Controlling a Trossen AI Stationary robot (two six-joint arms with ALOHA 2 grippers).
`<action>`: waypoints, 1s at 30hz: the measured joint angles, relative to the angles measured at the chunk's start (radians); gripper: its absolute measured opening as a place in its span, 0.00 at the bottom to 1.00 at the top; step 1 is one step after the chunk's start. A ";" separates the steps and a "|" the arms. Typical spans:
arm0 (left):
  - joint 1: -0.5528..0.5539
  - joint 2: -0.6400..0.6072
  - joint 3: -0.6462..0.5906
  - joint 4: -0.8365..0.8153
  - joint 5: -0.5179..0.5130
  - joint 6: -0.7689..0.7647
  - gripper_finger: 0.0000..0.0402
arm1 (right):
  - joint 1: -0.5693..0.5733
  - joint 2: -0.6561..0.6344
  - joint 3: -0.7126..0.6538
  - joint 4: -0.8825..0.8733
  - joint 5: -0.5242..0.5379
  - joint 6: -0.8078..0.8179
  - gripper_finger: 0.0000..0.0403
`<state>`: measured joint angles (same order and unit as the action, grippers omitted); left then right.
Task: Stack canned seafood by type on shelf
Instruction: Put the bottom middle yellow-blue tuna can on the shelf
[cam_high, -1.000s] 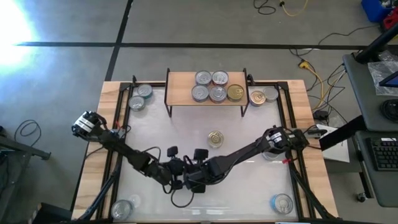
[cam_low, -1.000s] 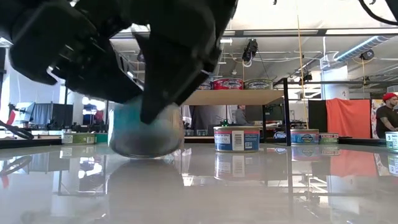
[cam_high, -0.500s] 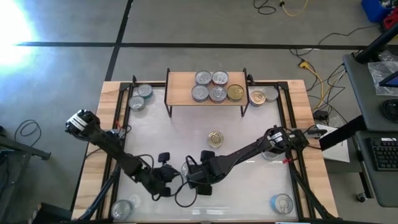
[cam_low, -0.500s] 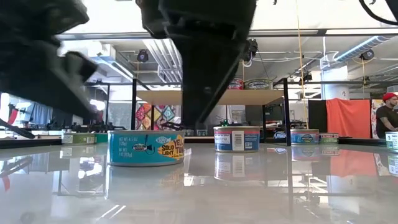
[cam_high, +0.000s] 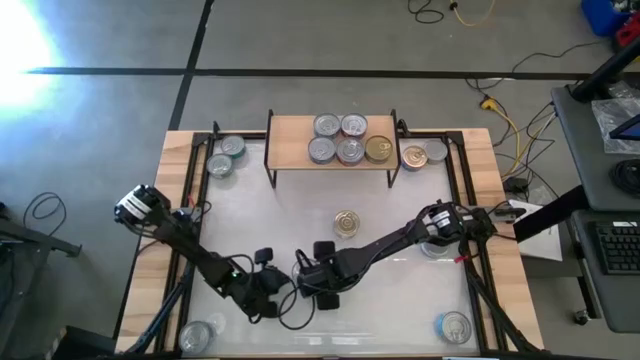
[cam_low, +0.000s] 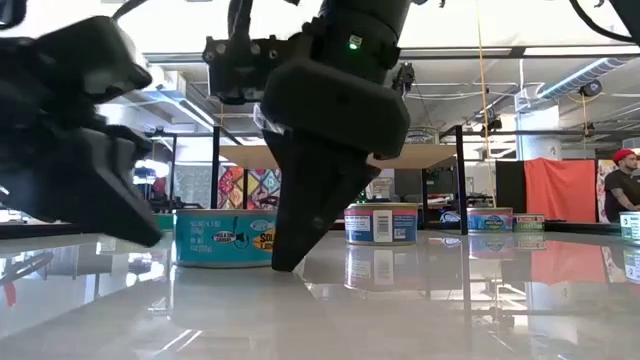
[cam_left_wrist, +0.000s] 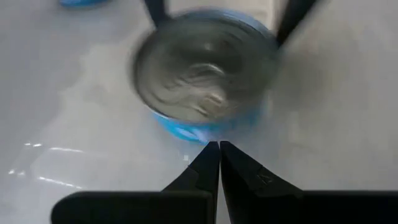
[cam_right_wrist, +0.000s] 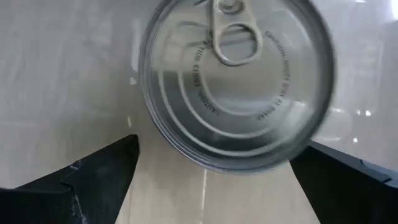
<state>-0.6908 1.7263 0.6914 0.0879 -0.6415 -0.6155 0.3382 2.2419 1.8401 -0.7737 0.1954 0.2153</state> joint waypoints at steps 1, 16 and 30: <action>0.009 0.003 0.000 0.008 -0.026 -0.007 0.00 | 0.000 -0.002 -0.008 0.012 -0.011 -0.003 0.99; 0.052 -0.105 0.001 -0.231 -0.064 -0.098 0.00 | 0.002 -0.013 0.055 -0.140 -0.095 -0.008 0.99; -0.031 -0.086 -0.001 -0.270 0.058 -0.206 0.00 | 0.002 -0.036 -0.072 -0.266 0.008 0.066 0.99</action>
<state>-0.7218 1.6402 0.6903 -0.1819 -0.5831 -0.8219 0.3402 2.2060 1.7681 -1.0400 0.2032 0.2812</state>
